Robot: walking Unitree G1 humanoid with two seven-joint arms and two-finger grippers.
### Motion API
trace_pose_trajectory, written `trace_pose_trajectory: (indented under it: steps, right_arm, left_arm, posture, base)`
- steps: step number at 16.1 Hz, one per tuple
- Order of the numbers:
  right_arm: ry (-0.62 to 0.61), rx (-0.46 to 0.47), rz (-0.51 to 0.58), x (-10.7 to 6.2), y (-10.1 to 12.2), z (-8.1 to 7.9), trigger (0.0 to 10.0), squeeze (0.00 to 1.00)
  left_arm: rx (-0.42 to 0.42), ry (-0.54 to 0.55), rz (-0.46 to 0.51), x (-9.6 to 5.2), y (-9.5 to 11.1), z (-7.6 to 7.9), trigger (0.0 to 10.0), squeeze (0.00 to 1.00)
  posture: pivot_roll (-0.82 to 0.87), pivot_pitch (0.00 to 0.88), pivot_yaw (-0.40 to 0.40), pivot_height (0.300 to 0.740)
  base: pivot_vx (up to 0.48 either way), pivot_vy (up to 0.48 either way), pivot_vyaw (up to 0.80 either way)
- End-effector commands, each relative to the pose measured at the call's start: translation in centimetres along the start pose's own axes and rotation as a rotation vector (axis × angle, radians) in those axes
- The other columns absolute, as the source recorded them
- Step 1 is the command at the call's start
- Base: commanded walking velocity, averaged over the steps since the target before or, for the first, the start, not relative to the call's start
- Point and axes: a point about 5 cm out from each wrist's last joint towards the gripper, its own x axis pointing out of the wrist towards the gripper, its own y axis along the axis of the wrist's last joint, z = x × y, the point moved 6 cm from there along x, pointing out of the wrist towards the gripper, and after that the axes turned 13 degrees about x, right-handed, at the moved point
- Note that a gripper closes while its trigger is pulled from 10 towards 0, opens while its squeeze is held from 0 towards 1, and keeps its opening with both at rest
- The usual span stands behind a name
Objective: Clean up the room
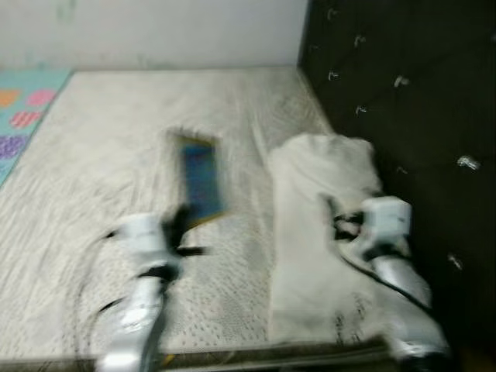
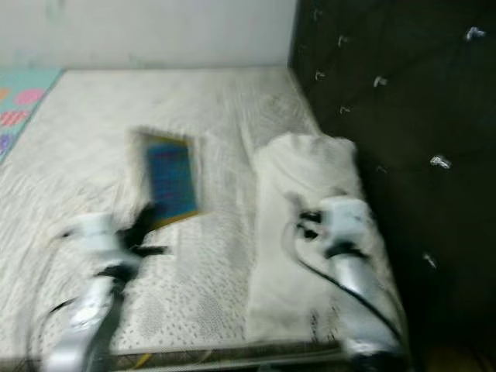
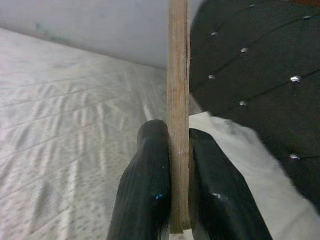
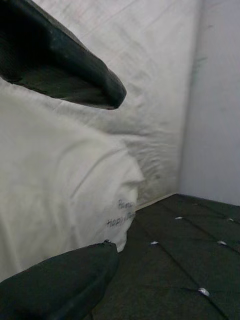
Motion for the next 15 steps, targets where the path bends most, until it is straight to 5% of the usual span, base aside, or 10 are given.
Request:
trace_pose_trajectory:
  steps: [1, 15]
  right_arm:
    - [0.044, 0.019, 0.029, 0.61, 0.75, -1.78, 10.0, 0.0]
    - [0.047, 0.008, 0.023, 0.56, 0.62, -1.59, 10.0, 0.0]
  left_arm:
    - [0.002, 0.053, 0.029, -0.38, 0.83, -1.3, 10.0, 0.0]
    - [-0.019, 0.098, -0.007, -0.54, 0.15, -1.88, 10.0, 0.0]
  posture:
    - [-0.13, 0.101, 0.002, 0.74]
    - [-0.13, 0.104, -0.004, 0.74]
  base:
    - [0.0, 0.0, 0.0]
    - [0.0, 0.0, 0.0]
